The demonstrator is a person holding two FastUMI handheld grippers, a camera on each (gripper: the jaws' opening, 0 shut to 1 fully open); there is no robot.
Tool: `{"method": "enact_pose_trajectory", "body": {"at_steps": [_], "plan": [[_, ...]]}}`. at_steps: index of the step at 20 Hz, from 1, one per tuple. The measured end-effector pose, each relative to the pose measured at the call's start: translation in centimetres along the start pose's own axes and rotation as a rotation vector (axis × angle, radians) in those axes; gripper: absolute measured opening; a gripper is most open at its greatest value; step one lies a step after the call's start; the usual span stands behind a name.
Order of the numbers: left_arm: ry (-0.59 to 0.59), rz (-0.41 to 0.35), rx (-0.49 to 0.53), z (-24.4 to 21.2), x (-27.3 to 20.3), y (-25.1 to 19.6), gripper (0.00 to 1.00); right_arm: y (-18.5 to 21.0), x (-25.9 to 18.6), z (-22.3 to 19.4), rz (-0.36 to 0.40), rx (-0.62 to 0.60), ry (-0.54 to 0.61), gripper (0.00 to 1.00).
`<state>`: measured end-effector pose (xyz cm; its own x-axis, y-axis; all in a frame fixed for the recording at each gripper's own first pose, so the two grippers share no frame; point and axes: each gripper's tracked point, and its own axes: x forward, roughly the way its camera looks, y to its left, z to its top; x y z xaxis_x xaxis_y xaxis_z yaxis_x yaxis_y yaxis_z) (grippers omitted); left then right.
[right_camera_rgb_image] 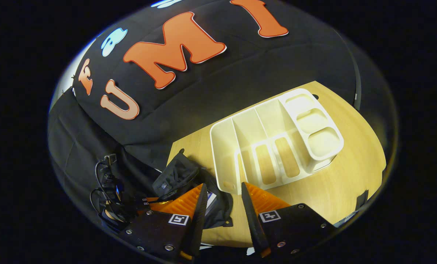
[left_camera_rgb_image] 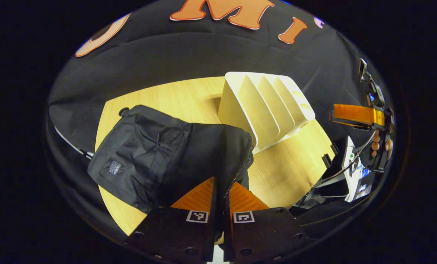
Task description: Open the schoolbag, grab two books from the bookshelf and put them into the schoolbag.
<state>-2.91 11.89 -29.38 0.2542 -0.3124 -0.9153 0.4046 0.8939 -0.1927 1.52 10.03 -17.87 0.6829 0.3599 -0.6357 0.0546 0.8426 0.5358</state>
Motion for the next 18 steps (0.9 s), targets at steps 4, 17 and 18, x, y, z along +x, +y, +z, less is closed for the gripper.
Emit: {"method": "enact_pose_trajectory", "body": {"at_steps": [4,17,18], "plan": [[-0.005,0.055,-0.082,-0.9,-0.2,-3.6,0.28,-3.7,-2.3,1.4,0.021,-0.085,-0.008,0.57],[-0.433,0.226,-0.059,9.0,-4.9,-16.5,0.85,-6.7,-8.2,9.2,0.008,-0.334,-0.311,0.82],[-0.496,0.257,-0.043,10.7,-6.0,-16.8,0.90,-6.4,-8.7,9.5,0.002,-0.347,-0.343,0.83]]}}
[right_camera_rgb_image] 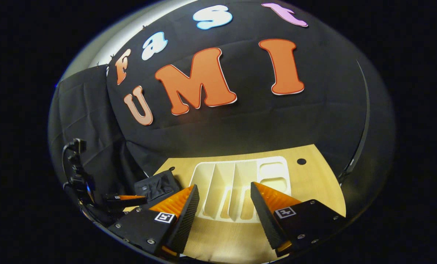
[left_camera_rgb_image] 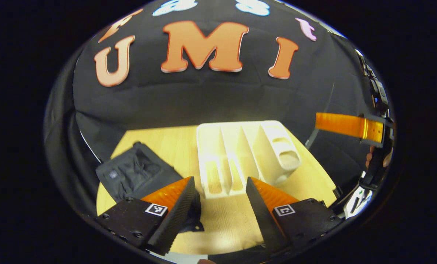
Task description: Open the schoolbag, grab two books from the bookshelf and put them into the schoolbag.
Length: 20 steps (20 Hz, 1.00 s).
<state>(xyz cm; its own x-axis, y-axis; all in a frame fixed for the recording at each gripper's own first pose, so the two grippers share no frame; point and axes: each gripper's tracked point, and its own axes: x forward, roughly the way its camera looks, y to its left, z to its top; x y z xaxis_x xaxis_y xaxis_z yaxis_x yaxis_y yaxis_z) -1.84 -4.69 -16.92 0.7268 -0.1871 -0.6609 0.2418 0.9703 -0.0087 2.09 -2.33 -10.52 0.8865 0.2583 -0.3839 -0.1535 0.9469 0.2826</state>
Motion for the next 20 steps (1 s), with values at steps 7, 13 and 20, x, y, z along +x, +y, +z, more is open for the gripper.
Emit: {"method": "enact_pose_trajectory", "body": {"at_steps": [7,13,20], "plan": [[-0.395,0.056,0.028,9.3,-1.4,-2.5,0.94,0.9,-1.3,2.7,-0.117,-0.181,-0.233,0.90],[-0.594,0.151,-0.011,11.6,-3.7,-0.6,0.94,1.7,-1.7,3.0,-0.182,-0.211,-0.335,0.91],[-0.740,0.152,0.083,12.8,-6.6,-0.7,0.94,3.0,-1.1,1.3,-0.178,-0.221,-0.356,0.91]]}}
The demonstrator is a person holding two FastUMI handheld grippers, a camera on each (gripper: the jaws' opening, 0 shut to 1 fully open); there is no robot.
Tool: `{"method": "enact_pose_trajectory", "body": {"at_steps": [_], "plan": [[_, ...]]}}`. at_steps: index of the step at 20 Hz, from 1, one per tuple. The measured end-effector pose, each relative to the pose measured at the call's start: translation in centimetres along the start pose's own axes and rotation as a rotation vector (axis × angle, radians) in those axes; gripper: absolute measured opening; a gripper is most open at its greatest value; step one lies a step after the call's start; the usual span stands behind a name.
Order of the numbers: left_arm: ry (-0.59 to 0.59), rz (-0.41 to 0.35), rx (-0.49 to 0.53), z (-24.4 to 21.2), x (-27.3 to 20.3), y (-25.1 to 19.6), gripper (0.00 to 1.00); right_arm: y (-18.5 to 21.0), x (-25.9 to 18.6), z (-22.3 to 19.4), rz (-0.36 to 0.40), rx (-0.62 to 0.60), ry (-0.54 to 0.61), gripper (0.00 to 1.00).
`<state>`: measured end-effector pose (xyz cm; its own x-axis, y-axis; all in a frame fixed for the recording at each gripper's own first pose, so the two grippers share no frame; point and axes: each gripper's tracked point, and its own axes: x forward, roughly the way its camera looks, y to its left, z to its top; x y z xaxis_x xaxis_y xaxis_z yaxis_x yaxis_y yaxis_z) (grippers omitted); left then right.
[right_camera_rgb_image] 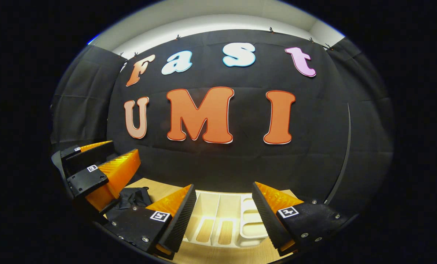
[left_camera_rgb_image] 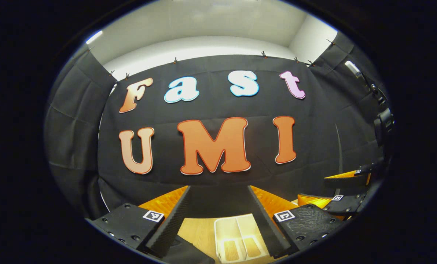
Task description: Open the schoolbag, grab two books from the bookshelf and put them into the schoolbag.
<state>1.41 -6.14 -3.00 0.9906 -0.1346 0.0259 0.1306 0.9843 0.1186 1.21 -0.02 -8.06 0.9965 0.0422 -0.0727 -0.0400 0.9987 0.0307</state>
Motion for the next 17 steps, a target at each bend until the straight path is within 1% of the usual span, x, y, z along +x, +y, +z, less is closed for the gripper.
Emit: {"method": "enact_pose_trajectory", "body": {"at_steps": [1,4,5,7,11,12,13,16,17], "plan": [[0.006,0.007,0.001,-0.4,-0.1,0.5,0.94,0.2,0.0,0.1,0.003,0.008,-0.008,0.91],[0.036,0.035,0.008,-1.0,0.2,1.7,0.92,0.4,0.3,-0.2,0.004,0.008,-0.002,0.91],[0.039,0.032,0.002,-1.1,0.1,1.6,0.94,0.4,0.3,-0.3,0.001,0.000,-0.001,0.91],[0.043,0.029,0.001,-1.2,0.1,1.6,0.92,0.9,0.2,-0.3,0.008,-0.010,-0.004,0.91],[0.023,0.015,-0.011,-0.7,-1.0,1.4,0.93,1.6,0.3,-0.5,0.039,-0.021,-0.003,0.91],[0.027,0.015,-0.011,-0.8,-1.2,1.4,0.94,1.7,0.3,-0.5,0.041,-0.021,0.001,0.91],[0.026,0.018,-0.010,-1.0,-1.3,1.6,0.92,1.7,0.5,-0.5,0.043,-0.020,0.001,0.91],[0.033,0.026,-0.007,-1.3,-0.8,2.1,0.93,1.8,1.0,-0.2,0.038,-0.017,-0.002,0.91],[0.041,0.018,-0.010,-1.6,-0.7,1.9,0.93,1.6,1.2,-0.3,0.035,-0.018,-0.001,0.91]]}}
